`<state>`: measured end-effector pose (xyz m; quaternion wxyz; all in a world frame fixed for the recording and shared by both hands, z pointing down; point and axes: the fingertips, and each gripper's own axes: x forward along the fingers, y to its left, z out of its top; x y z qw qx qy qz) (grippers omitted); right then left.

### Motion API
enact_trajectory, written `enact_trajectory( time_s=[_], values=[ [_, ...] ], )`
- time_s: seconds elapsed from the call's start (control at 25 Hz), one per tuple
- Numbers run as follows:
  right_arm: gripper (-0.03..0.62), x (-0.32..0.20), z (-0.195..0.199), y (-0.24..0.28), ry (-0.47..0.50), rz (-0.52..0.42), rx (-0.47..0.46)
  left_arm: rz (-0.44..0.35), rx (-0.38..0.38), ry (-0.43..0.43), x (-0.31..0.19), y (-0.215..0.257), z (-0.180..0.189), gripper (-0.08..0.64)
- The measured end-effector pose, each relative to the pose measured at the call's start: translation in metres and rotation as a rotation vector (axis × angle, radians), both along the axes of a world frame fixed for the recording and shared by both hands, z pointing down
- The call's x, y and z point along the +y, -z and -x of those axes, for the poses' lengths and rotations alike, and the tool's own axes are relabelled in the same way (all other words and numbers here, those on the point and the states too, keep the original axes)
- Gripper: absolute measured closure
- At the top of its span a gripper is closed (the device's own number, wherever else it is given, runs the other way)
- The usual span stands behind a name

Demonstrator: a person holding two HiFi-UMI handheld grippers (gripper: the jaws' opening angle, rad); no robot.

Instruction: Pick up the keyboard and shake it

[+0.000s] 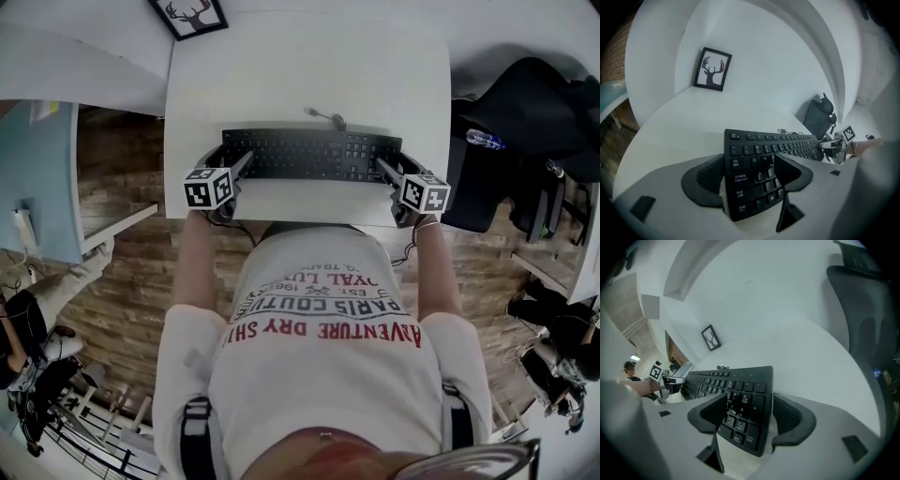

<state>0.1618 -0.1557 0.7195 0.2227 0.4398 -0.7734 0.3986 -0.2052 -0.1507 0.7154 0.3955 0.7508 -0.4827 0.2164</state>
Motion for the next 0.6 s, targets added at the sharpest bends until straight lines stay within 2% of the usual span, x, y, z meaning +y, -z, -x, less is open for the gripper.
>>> enact_trajectory(
  time_s=[0.16, 0.32, 0.48, 0.6],
  values=[
    [0.293, -0.0007, 0.0045, -0.0009, 0.050, 0.049, -0.056, 0.025, 0.015, -0.056, 0.0011, -0.0020, -0.0021, 0.233],
    [0.293, -0.0009, 0.0056, -0.0033, 0.080, 0.082, -0.041, 0.049, 0.049, -0.088, 0.0003, -0.0047, -0.0010, 0.233],
    [0.293, -0.0011, 0.0034, -0.0037, 0.082, 0.096, -0.030, 0.032, 0.051, -0.089, 0.0011, -0.0041, -0.0024, 0.233],
    [0.293, -0.0035, 0.0038, -0.0008, 0.083, 0.099, -0.023, 0.051, 0.052, -0.072, 0.0000, -0.0040, -0.0022, 0.235]
  ],
)
